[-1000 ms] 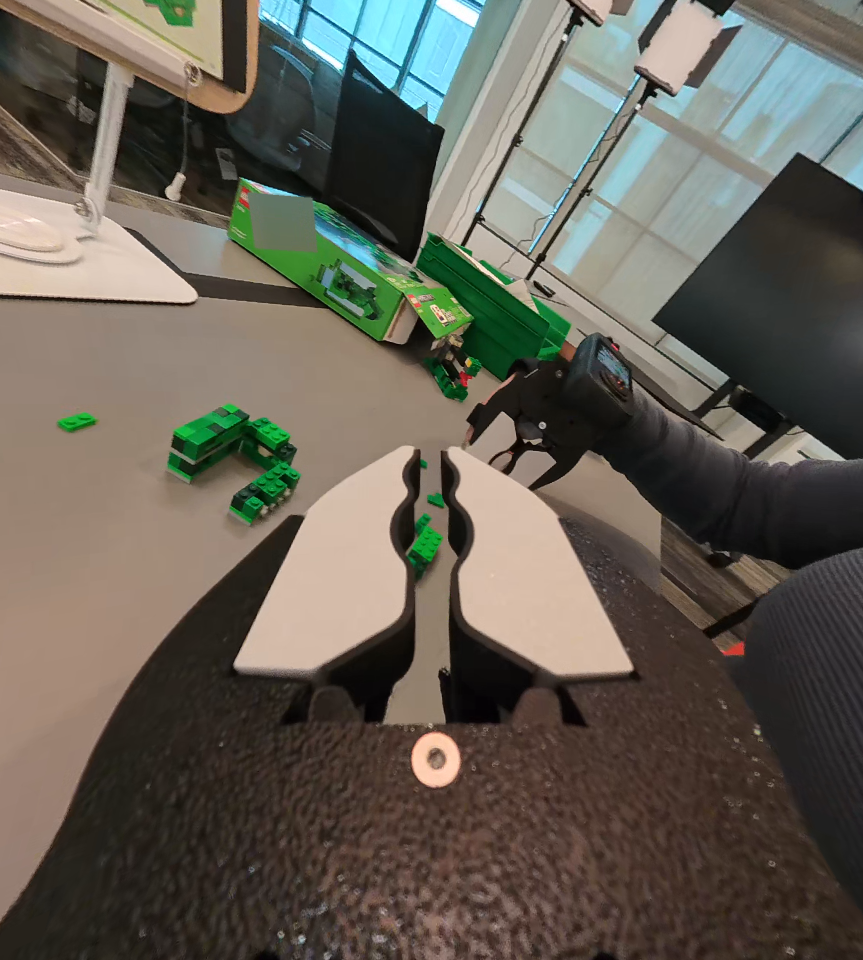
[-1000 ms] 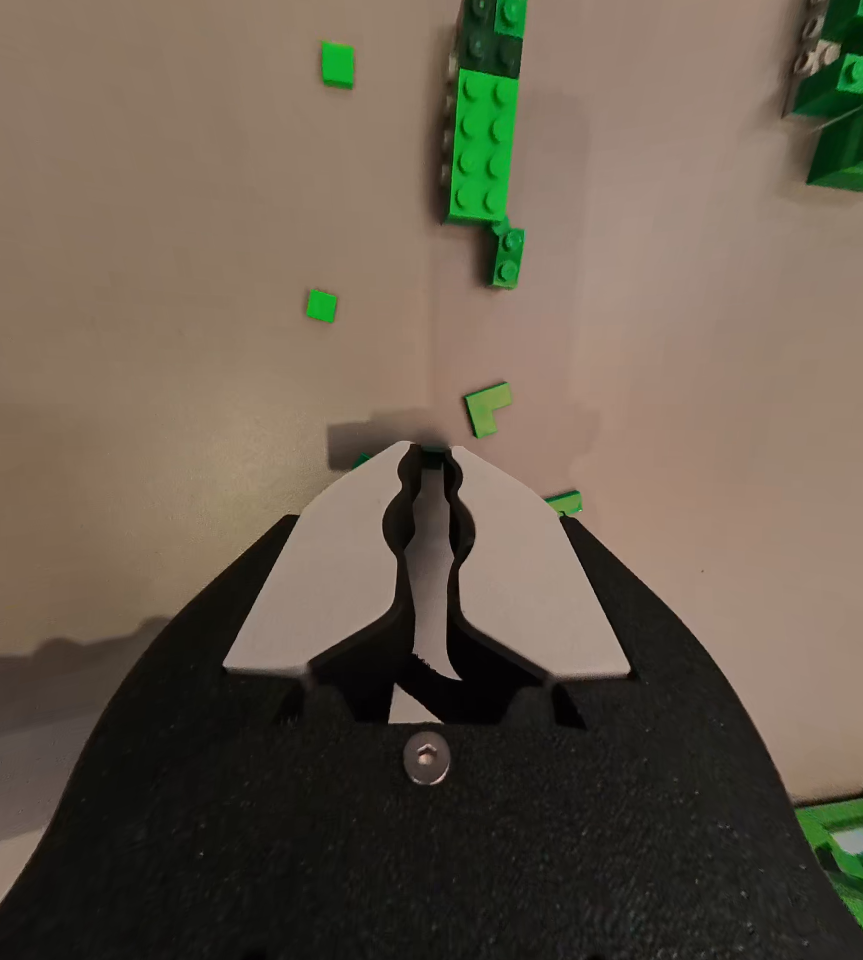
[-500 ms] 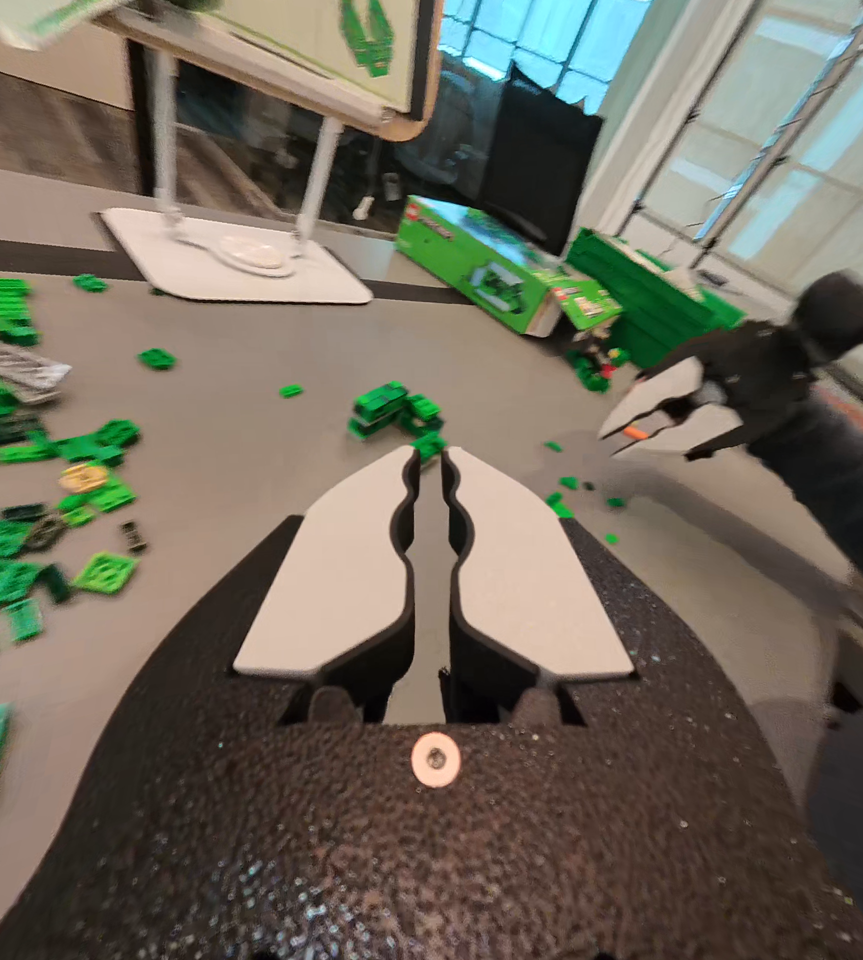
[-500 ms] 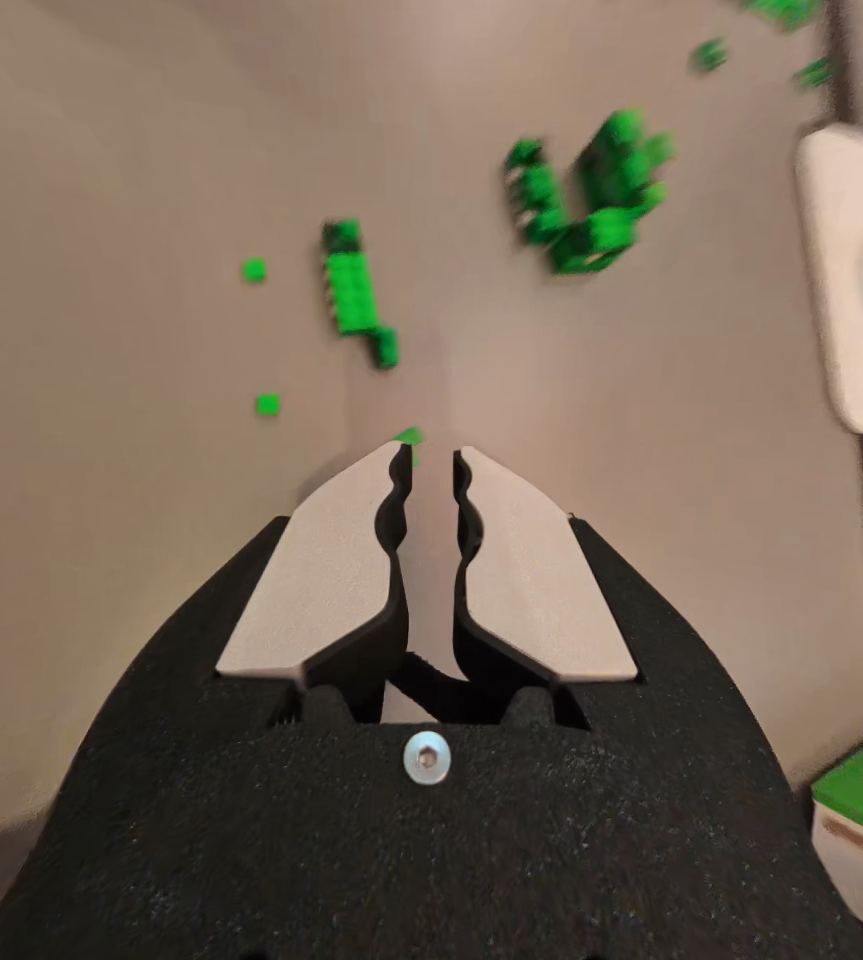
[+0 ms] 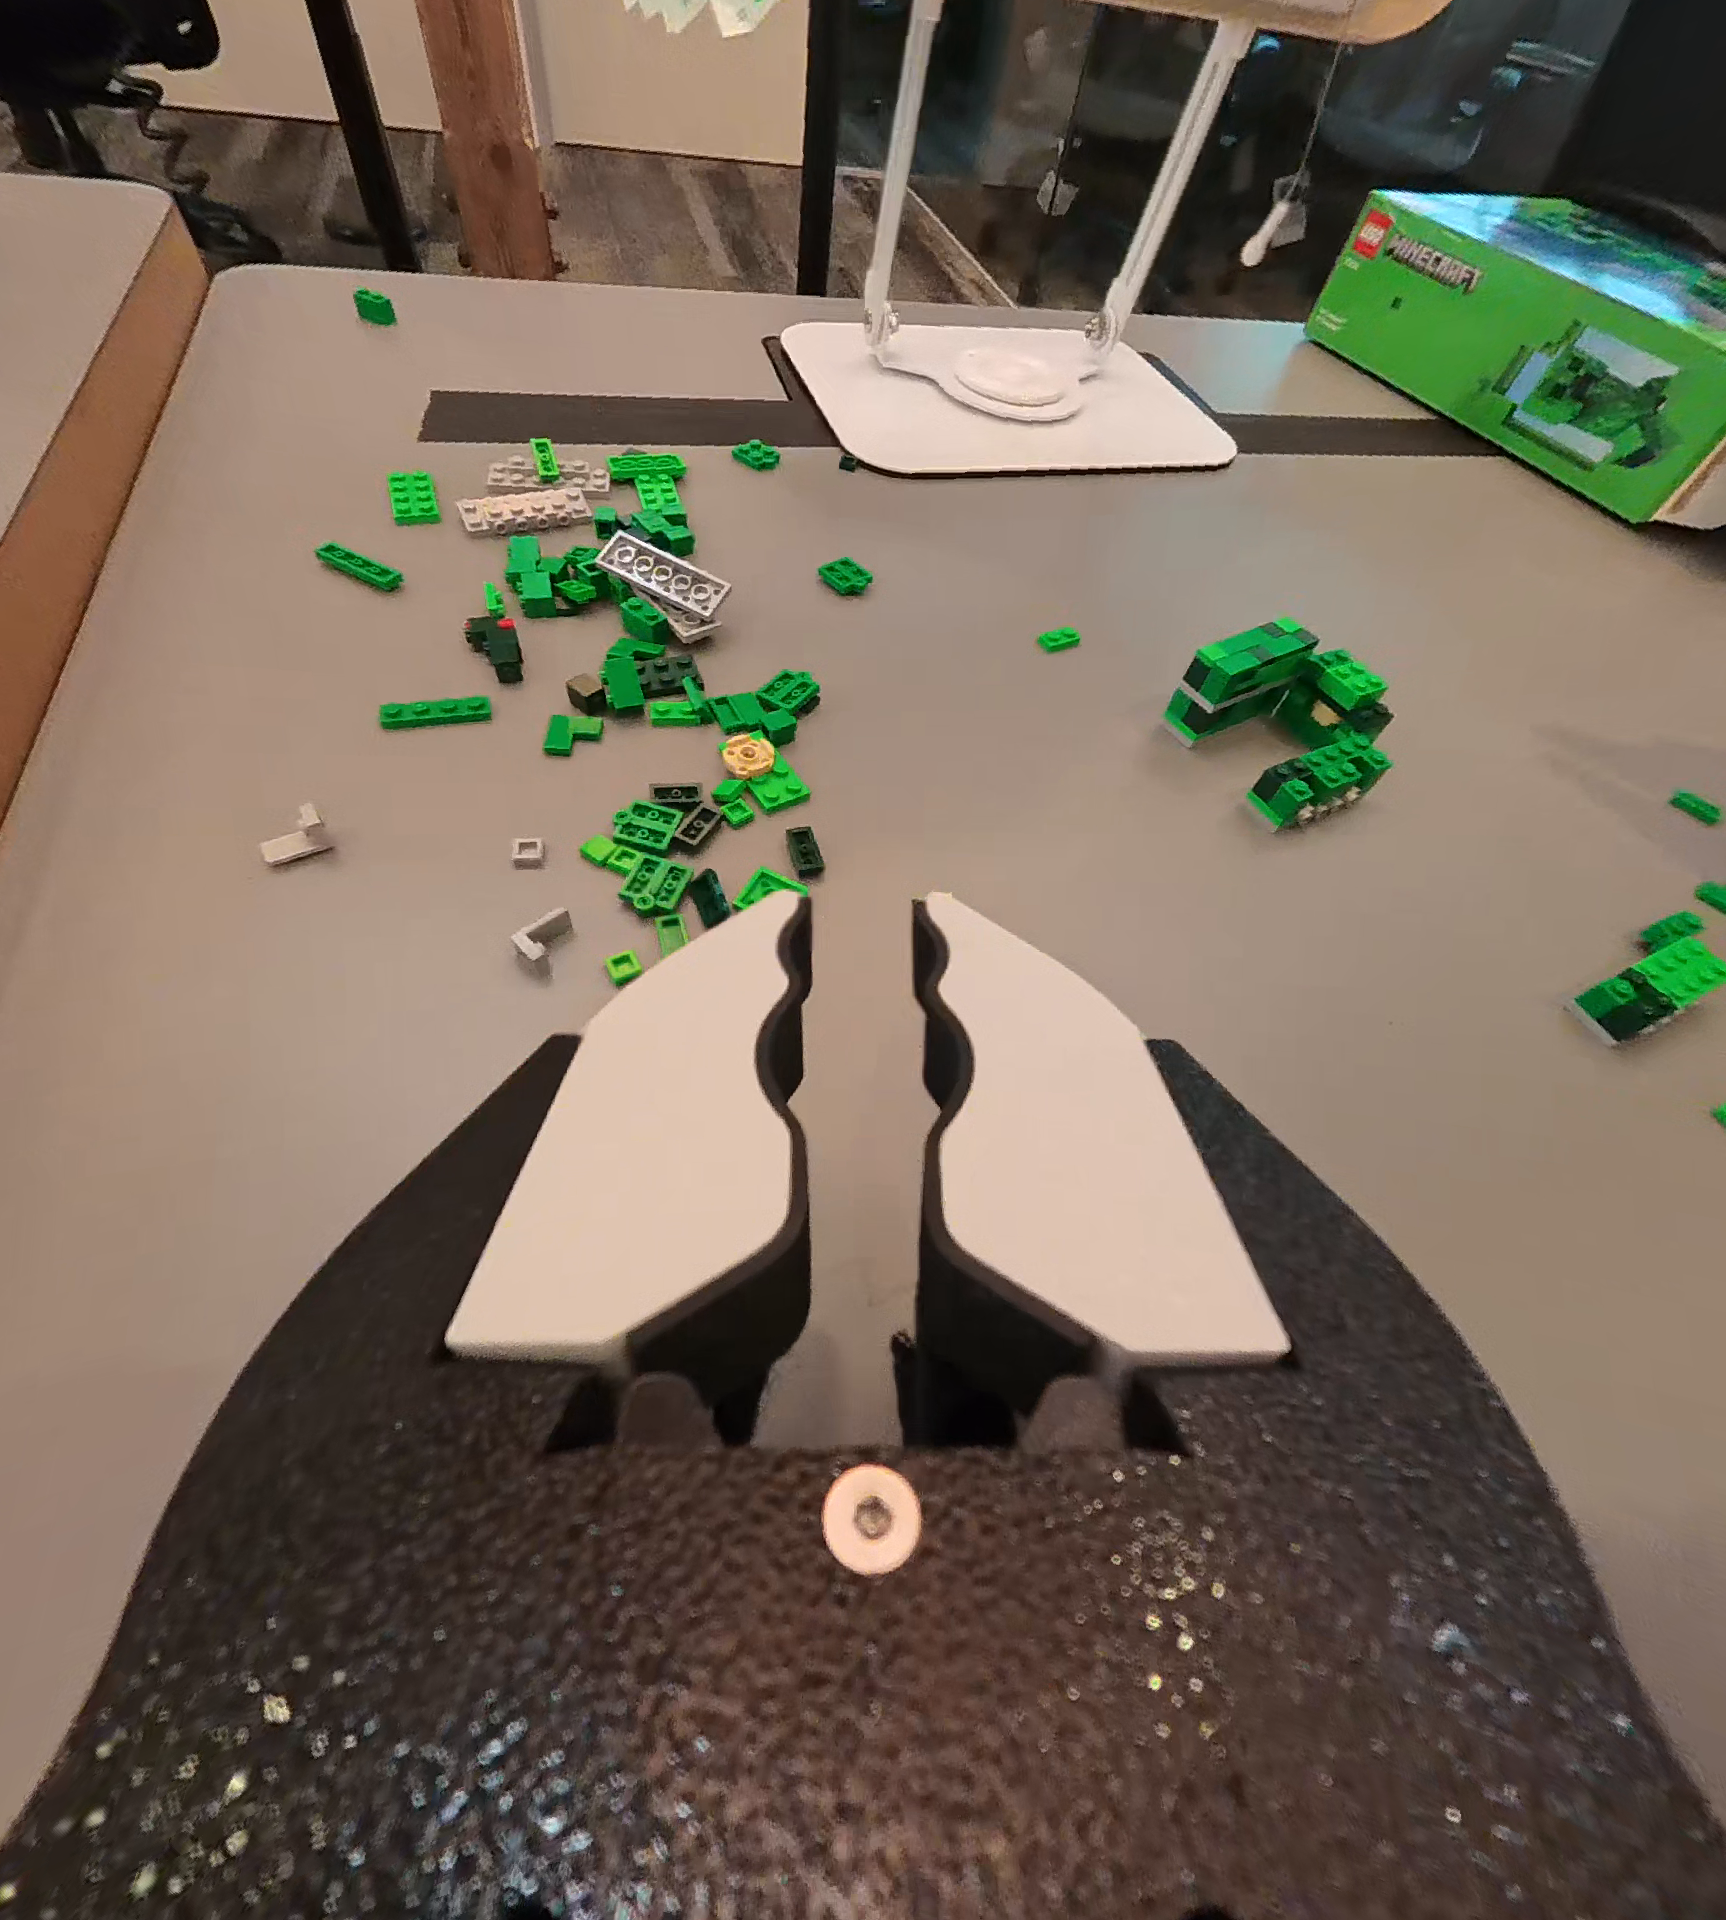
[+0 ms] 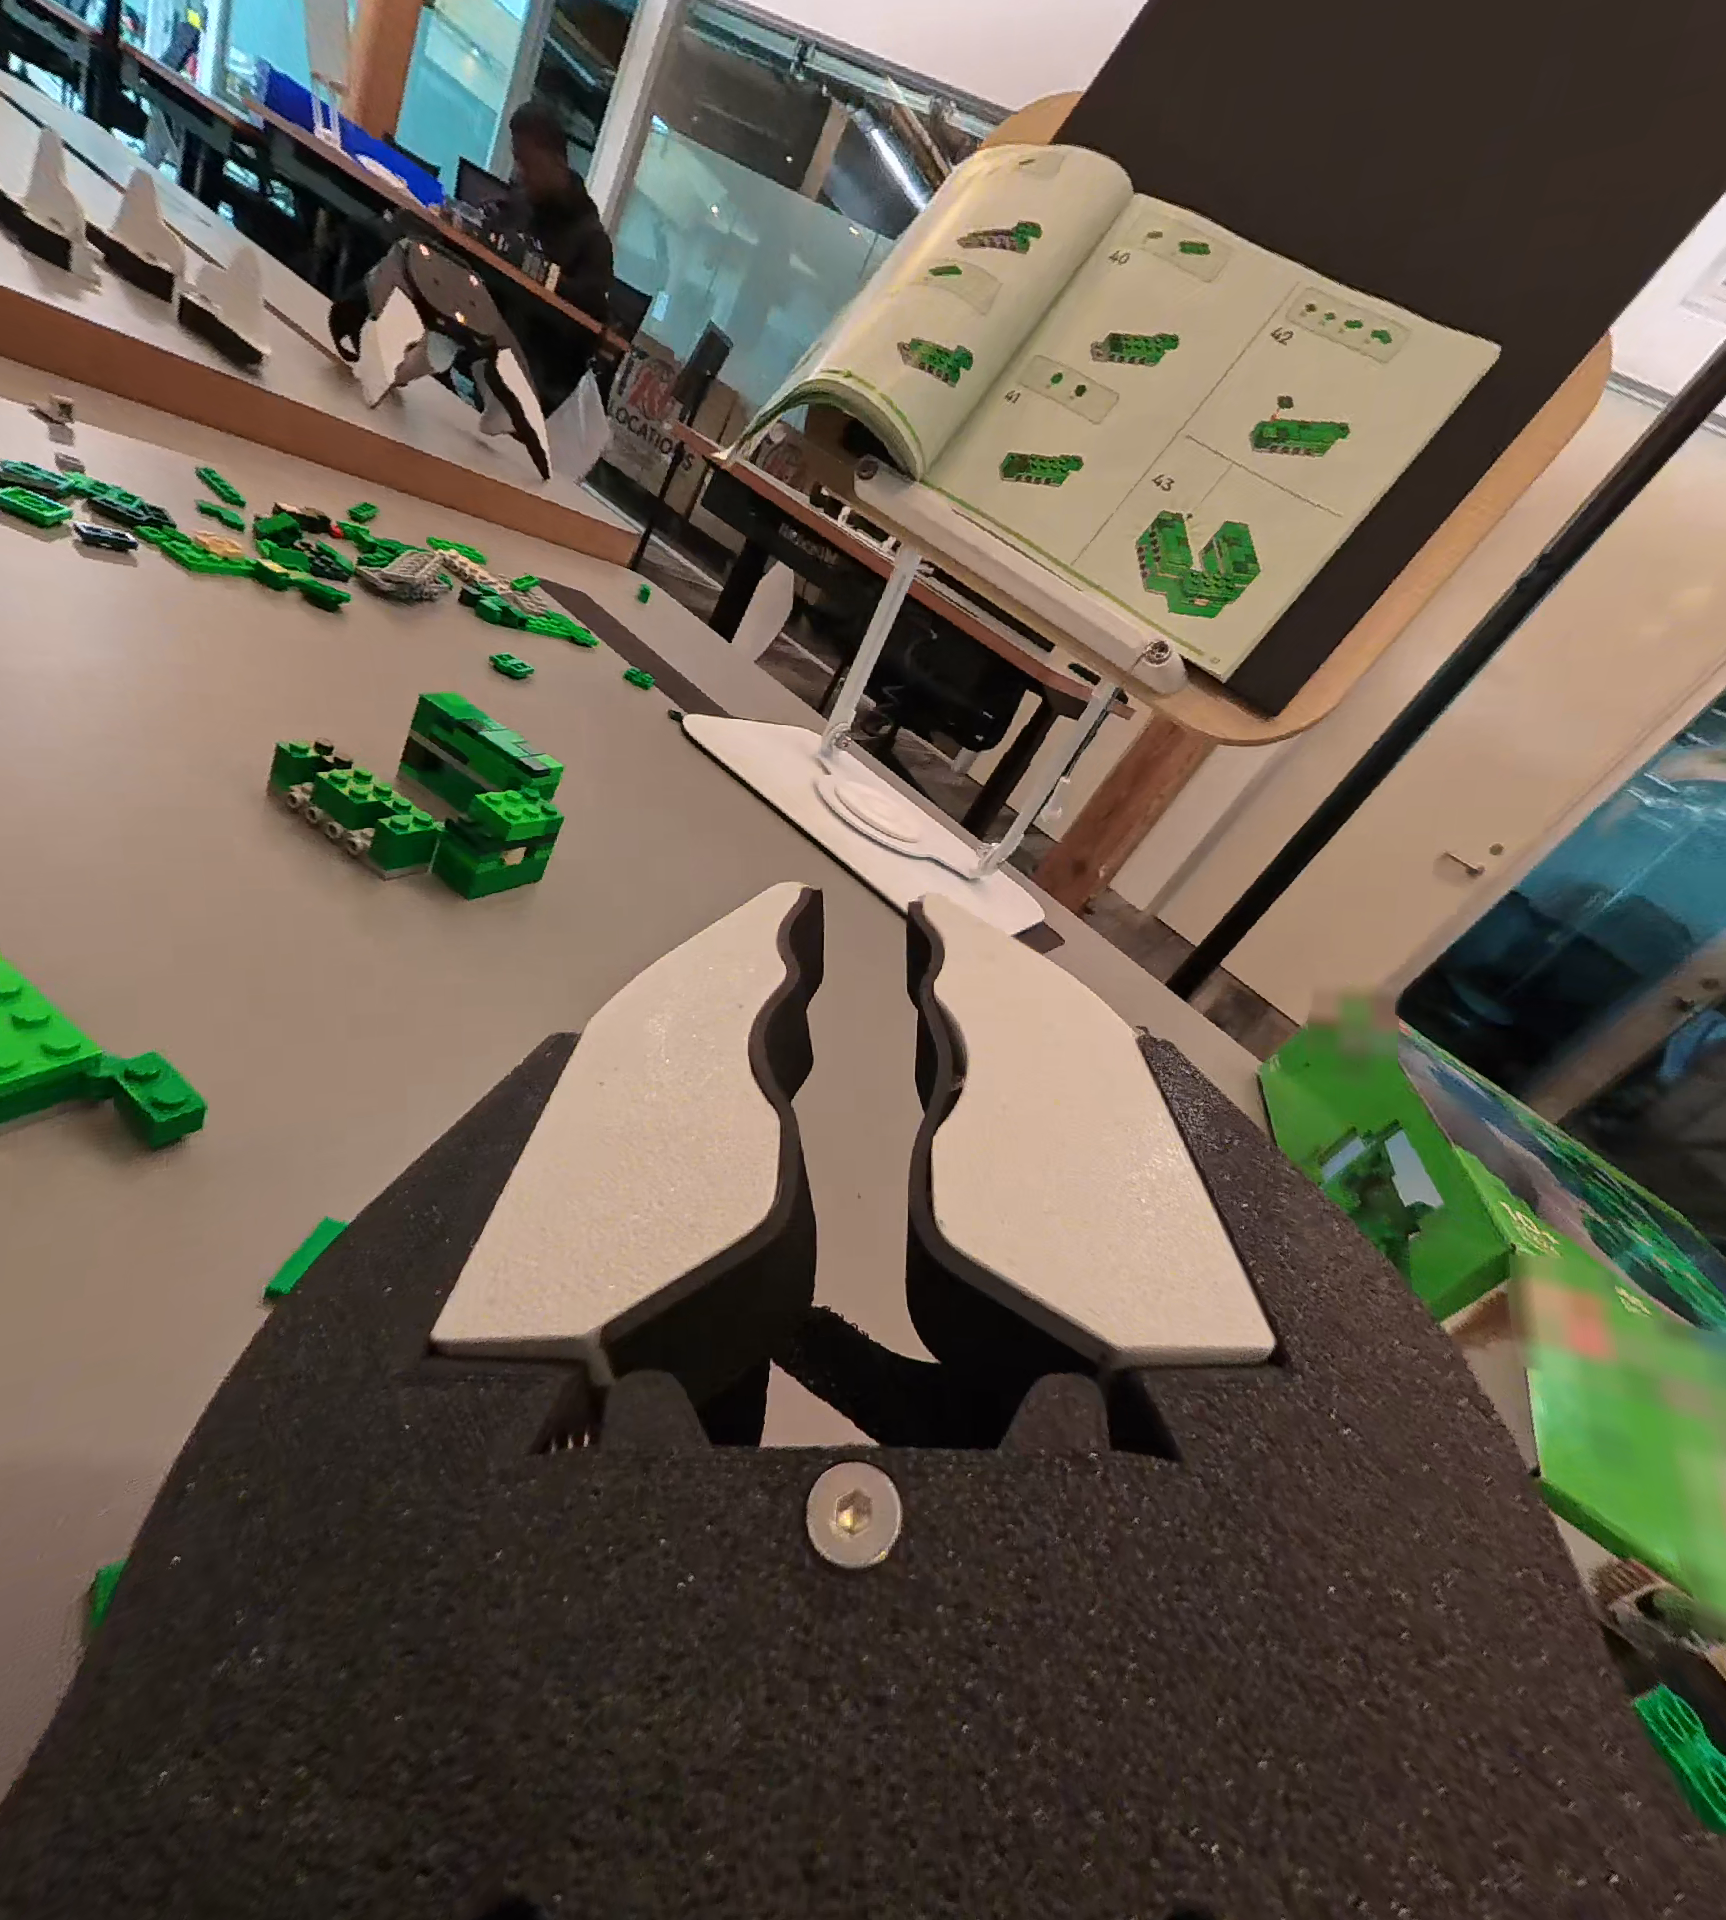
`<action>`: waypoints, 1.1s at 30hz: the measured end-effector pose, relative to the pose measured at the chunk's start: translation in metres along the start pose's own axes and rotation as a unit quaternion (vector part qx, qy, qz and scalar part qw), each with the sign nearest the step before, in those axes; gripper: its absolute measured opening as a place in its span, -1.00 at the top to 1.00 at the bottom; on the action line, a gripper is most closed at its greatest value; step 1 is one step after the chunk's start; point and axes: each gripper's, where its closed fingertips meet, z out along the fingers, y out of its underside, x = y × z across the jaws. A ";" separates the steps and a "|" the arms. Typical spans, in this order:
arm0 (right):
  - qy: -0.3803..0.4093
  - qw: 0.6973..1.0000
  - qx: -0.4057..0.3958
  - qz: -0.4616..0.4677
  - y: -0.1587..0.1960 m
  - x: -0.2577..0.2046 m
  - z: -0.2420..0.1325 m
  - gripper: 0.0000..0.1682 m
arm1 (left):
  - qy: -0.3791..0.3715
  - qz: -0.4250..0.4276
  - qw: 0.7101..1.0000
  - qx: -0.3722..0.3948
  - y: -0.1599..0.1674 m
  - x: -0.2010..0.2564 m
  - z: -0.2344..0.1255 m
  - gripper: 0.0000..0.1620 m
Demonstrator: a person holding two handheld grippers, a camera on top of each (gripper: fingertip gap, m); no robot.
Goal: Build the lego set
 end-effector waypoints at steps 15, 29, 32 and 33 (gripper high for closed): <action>-0.003 1.000 -0.008 0.019 0.005 0.002 0.000 0.85 | 0.078 0.224 0.964 -0.120 -0.064 0.024 0.210 0.68; -0.008 0.996 0.001 0.083 0.007 0.011 0.000 0.86 | 0.076 0.194 0.958 -0.195 -0.064 -0.008 0.313 0.69; -0.009 0.996 0.001 0.084 0.007 0.010 0.000 0.86 | 0.076 0.202 0.954 -0.210 -0.059 -0.009 0.318 0.71; -0.009 0.997 0.001 0.083 0.007 0.010 0.000 0.86 | 0.076 0.206 0.952 -0.214 -0.057 -0.010 0.319 0.72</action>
